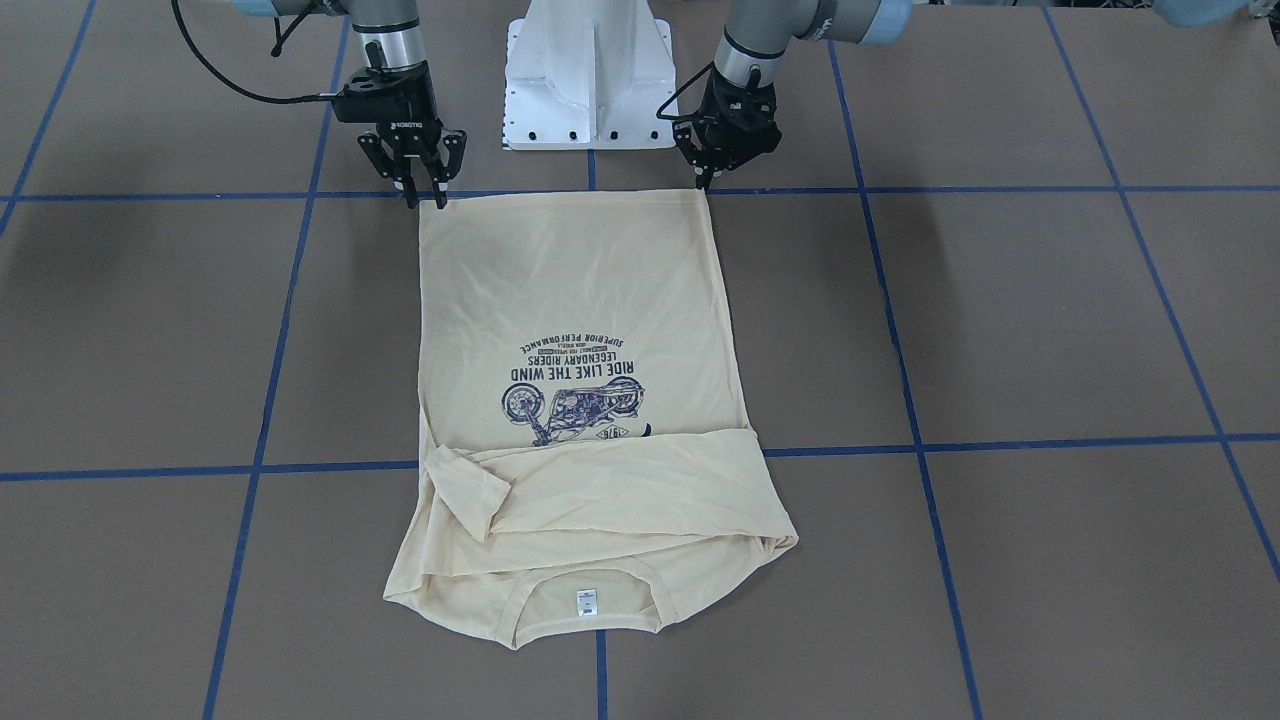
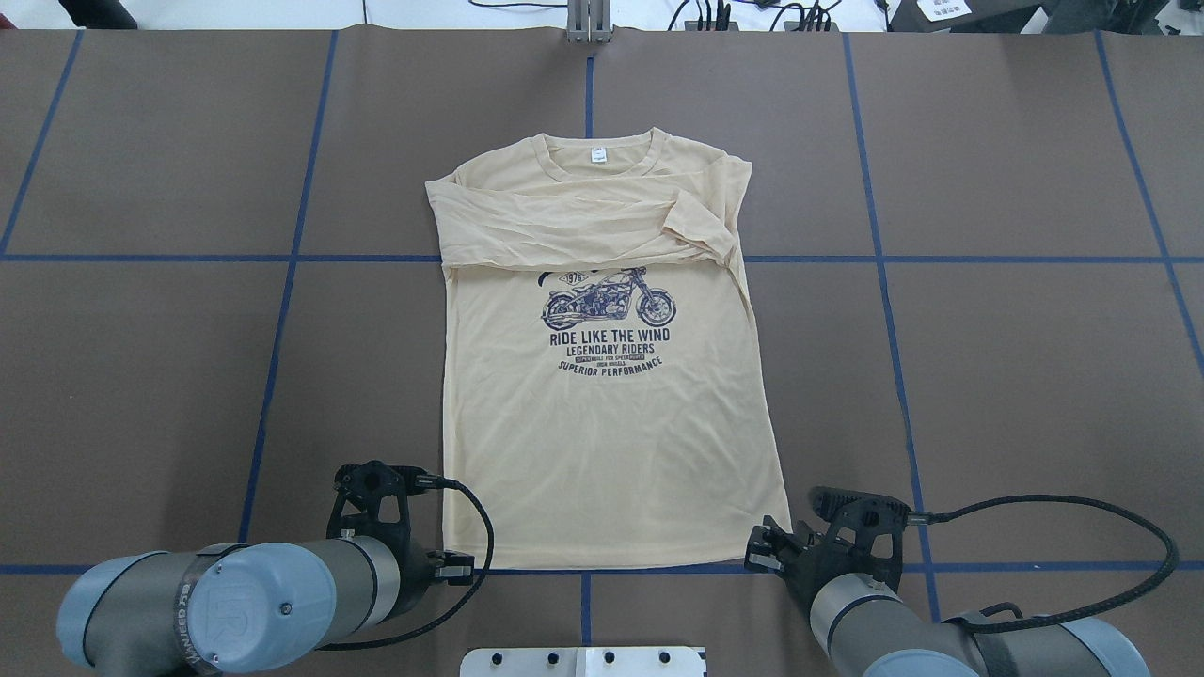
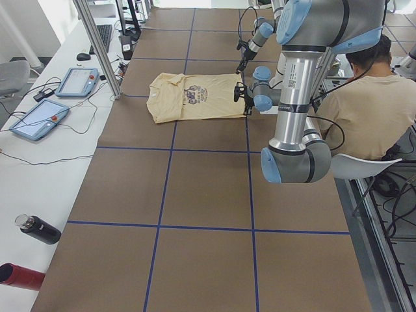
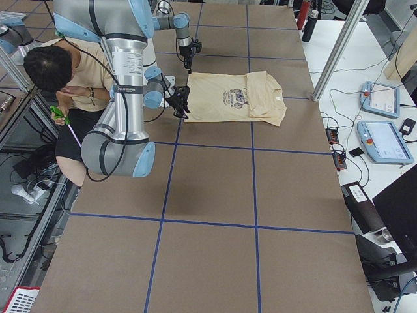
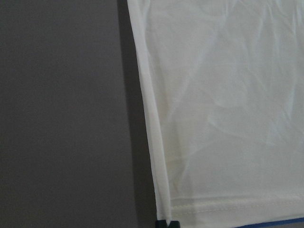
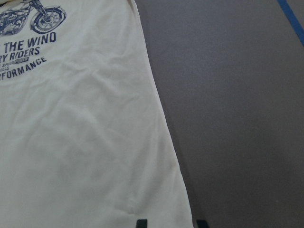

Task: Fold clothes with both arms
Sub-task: 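Align both grippers on the hem corners nearest the robot and grasp them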

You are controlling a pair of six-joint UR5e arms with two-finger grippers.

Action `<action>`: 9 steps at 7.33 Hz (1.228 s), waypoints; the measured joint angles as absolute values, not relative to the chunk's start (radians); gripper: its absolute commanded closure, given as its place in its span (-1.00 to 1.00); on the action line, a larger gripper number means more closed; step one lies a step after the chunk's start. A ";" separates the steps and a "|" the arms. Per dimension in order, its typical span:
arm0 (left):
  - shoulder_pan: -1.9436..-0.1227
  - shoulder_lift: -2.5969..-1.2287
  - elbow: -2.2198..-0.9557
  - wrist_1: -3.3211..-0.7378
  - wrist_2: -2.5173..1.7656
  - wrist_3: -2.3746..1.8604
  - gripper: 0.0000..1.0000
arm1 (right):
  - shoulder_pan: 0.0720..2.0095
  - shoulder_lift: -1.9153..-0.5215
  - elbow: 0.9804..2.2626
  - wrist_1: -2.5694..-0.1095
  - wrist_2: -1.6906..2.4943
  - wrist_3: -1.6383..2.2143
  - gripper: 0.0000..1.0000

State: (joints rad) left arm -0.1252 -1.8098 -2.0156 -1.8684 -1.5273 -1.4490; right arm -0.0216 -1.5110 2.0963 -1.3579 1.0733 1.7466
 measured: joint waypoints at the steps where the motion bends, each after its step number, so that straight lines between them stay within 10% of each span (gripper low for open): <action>1: -0.125 -1.809 -2.016 -1.868 -1.528 -1.449 1.00 | -0.025 -1.512 2.090 -1.359 1.070 1.748 0.10; 9: -0.127 -1.807 -2.022 -1.868 -1.527 -1.449 1.00 | -0.043 -1.515 2.059 -1.364 1.039 1.751 0.22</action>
State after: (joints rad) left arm -0.1273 -1.8066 -2.0216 -1.8684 -1.5266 -1.4486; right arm -0.0430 -1.5153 2.0594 -1.3636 1.0389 1.7505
